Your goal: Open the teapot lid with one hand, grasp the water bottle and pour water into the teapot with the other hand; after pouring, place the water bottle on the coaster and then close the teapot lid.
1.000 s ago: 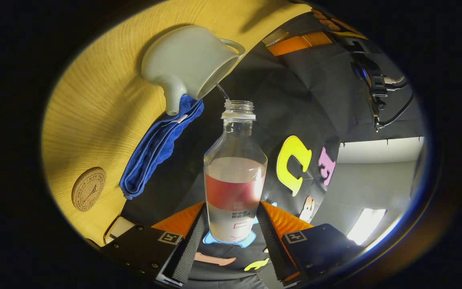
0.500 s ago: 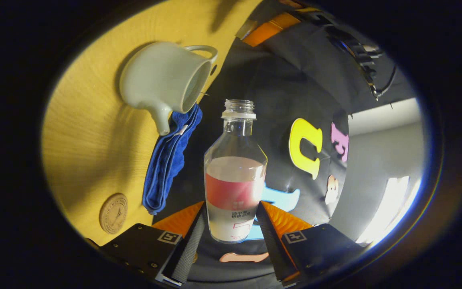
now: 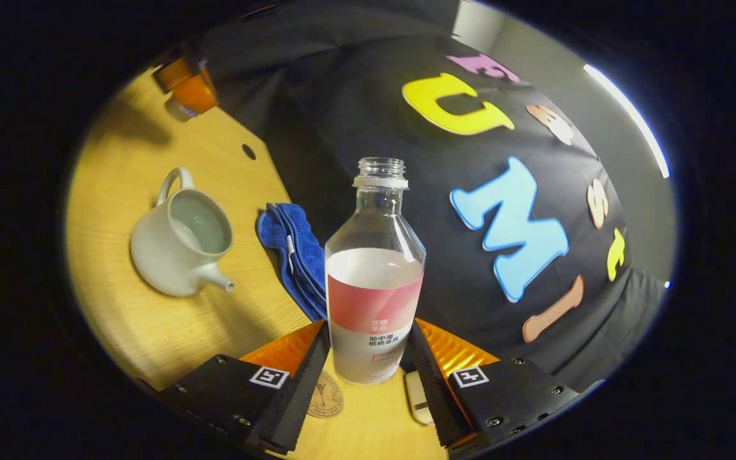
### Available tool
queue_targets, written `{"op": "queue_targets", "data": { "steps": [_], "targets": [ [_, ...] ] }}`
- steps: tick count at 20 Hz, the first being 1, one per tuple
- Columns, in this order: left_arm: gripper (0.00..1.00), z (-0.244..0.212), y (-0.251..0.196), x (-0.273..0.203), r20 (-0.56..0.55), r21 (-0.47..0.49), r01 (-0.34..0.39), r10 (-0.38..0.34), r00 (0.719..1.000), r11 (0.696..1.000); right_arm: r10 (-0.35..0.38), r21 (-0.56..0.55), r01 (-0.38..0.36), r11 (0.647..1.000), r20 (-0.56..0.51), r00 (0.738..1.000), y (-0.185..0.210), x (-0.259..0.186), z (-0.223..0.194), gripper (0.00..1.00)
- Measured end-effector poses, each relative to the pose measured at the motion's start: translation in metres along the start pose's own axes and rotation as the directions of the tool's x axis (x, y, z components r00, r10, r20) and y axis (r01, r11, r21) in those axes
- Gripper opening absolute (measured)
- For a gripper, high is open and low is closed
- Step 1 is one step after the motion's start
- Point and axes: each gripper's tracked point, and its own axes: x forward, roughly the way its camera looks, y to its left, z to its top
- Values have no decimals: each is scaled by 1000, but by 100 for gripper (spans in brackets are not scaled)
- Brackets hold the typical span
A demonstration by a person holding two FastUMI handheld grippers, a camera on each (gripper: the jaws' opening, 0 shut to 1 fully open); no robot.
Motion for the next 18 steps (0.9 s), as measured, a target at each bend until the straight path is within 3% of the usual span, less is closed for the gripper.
{"op": "queue_targets", "data": {
  "steps": [2,4,9,13,16,18],
  "targets": [
    [12,1,0,-1,0,0,1,-1,1000,1000,34,177,-29,984,-27,999,-3,3,-8,78],
    [12,1,0,-1,1,0,1,-1,1000,1000,59,327,-41,944,-45,997,-5,5,-17,78],
    [12,1,0,-1,1,-1,1,-1,1000,1000,133,614,-61,787,-73,988,-1,13,-43,78],
    [12,0,1,0,-1,0,-1,1,1000,1000,161,719,-25,695,-121,980,1,16,-66,78],
    [12,-1,2,1,-5,2,-3,3,1000,1000,164,743,-12,669,-132,978,-1,15,-73,78],
    [12,-4,0,2,-10,2,-1,1,1000,1000,161,735,-10,678,-135,978,-2,15,-73,78]
  ]
}}
